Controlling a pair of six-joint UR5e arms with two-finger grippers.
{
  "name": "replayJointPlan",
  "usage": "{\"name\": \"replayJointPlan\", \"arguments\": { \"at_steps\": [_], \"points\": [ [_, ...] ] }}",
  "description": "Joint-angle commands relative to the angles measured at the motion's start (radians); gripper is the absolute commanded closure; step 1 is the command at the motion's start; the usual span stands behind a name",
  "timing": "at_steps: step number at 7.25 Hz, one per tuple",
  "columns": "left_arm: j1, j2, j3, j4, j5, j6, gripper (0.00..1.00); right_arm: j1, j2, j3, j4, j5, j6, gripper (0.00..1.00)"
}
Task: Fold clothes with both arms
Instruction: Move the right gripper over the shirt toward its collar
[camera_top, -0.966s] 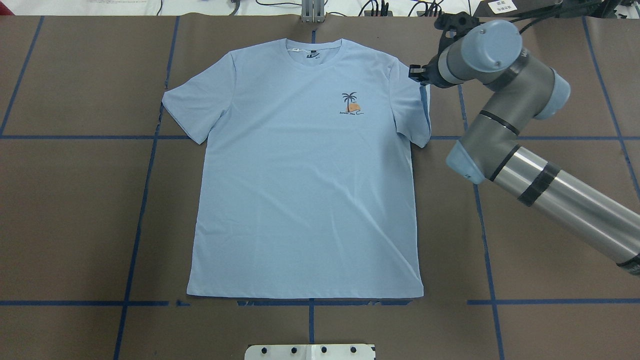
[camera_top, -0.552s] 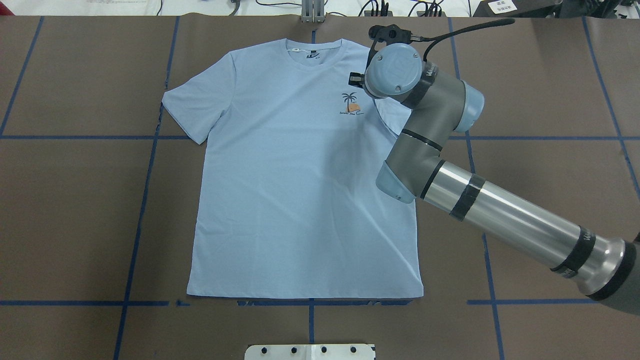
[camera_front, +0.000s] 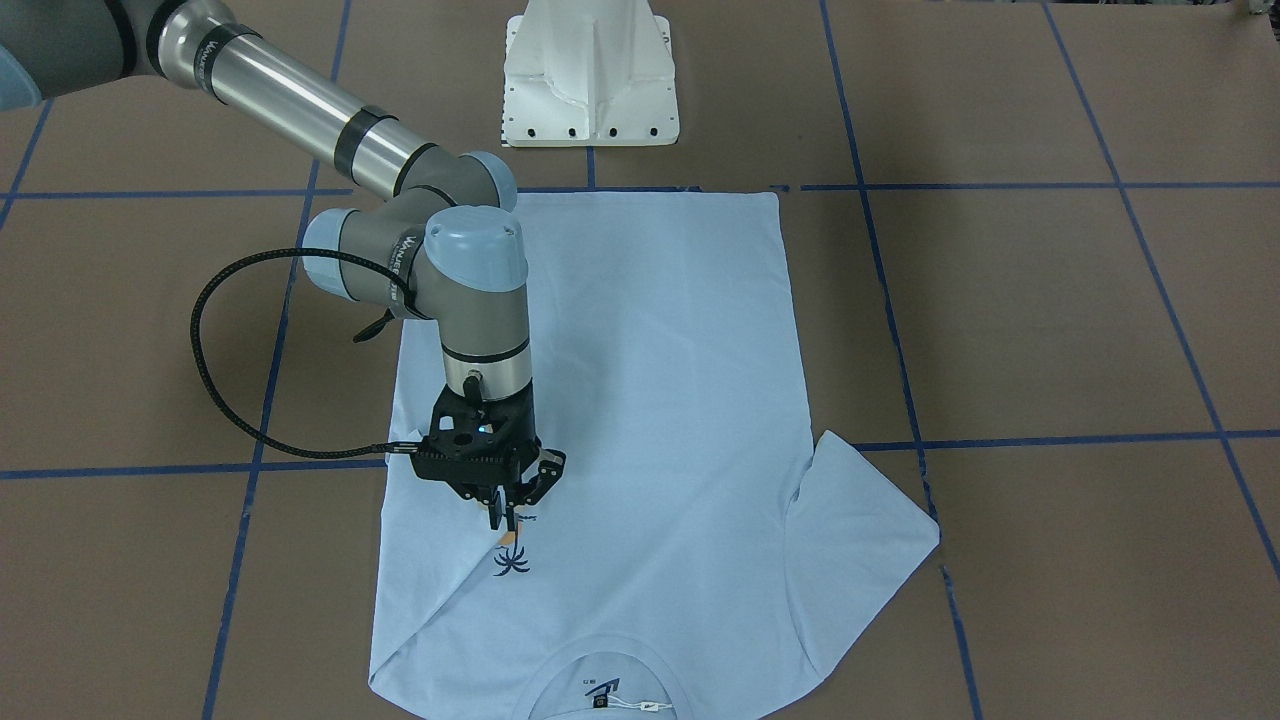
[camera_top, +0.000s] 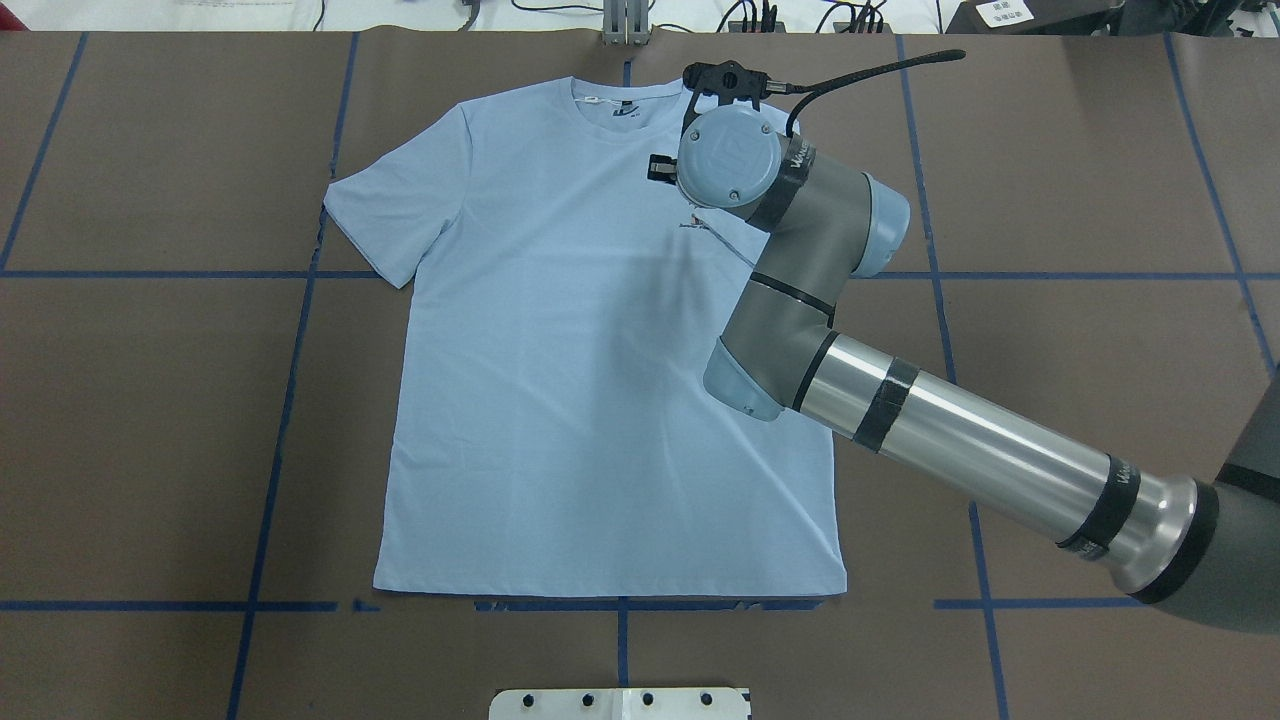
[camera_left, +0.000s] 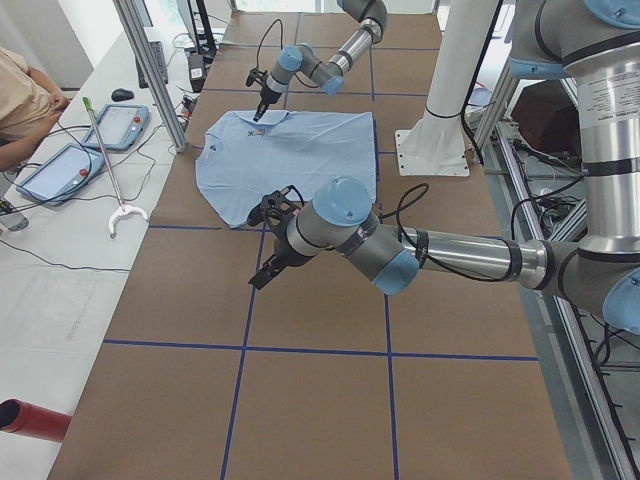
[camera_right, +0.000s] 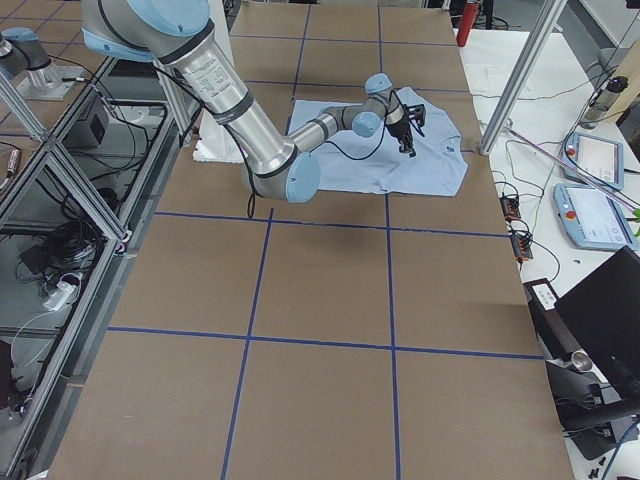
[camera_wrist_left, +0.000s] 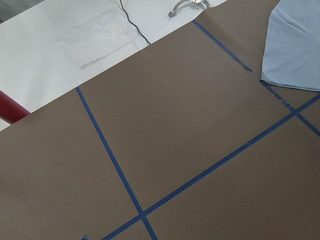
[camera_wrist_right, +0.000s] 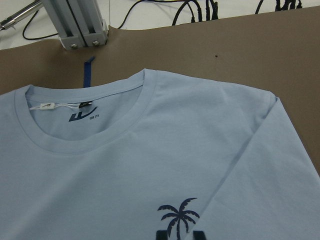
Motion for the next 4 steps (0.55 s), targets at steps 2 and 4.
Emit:
{"name": "replayJointPlan", "arguments": {
  "at_steps": [2, 4],
  "points": [
    [0.009, -0.094, 0.043, -0.025, 0.011, -0.146, 0.0, 0.152, 0.044, 0.017, -0.11, 0.259, -0.126, 0.0],
    [0.106, -0.182, 0.085, -0.035, 0.01, -0.175, 0.0, 0.299, 0.02, 0.032, -0.17, 0.449, -0.317, 0.0]
  ]
}}
